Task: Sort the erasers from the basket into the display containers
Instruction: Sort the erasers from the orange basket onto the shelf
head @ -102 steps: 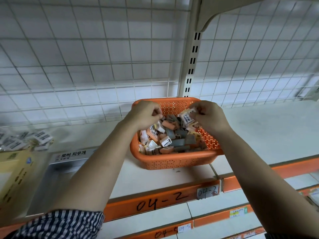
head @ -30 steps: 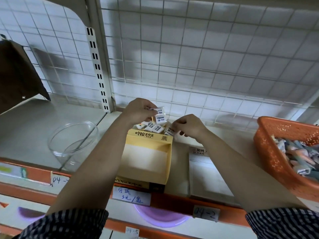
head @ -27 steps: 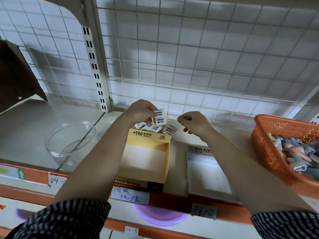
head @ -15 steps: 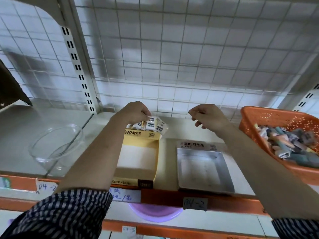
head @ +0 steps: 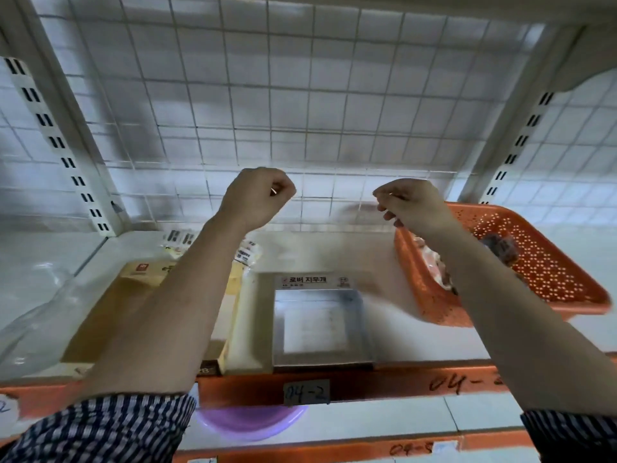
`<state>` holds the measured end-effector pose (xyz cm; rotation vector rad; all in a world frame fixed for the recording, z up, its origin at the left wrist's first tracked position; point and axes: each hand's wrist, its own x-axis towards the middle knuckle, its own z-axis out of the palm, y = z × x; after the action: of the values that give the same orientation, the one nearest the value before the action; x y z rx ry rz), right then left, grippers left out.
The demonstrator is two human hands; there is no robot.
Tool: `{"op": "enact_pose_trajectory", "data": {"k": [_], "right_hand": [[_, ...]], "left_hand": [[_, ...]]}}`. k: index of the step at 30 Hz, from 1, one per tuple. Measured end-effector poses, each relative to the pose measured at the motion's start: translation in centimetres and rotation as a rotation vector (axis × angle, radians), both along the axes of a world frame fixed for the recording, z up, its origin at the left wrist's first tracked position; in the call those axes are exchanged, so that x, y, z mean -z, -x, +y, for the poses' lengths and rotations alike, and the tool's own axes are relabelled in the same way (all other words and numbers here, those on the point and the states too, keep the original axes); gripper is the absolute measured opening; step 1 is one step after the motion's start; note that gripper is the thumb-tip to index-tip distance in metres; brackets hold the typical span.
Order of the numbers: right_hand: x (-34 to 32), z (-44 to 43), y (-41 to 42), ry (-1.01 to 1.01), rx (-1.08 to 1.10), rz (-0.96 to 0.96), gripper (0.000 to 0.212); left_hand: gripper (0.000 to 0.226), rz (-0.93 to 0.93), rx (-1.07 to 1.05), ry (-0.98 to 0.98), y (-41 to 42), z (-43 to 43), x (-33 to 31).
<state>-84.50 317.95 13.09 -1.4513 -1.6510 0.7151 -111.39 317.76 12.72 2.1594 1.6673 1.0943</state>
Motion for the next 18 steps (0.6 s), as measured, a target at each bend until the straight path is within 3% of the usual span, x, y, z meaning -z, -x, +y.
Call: {"op": "enact_pose_trajectory", "data": {"k": [5, 9, 13, 18], "right_hand": [[-1.5, -0.2, -6.8, -0.050, 0.099, -0.039, 0.012], [-0.8, 0.2, -11.4, -0.031, 0.134, -0.220, 0.013], [0.6, 0.5, -13.6, 0.051, -0.014, -0.456, 0.019], [1.5, 1.5, -13.6, 0.092, -0.252, -0.614, 0.033]], "left_hand": [[0.016, -0.056, 0.146, -0.043, -9.2, 0.2, -0.1], [0.016, 0.016, 0.197, -0.067, -15.3, 0.5, 1.3], [0.017, 0.069, 0.168, -0.110, -18.6, 0.6, 2.5], [0.017, 0.070, 0.124, -0.124, -19.9, 0.7, 3.7]]}}
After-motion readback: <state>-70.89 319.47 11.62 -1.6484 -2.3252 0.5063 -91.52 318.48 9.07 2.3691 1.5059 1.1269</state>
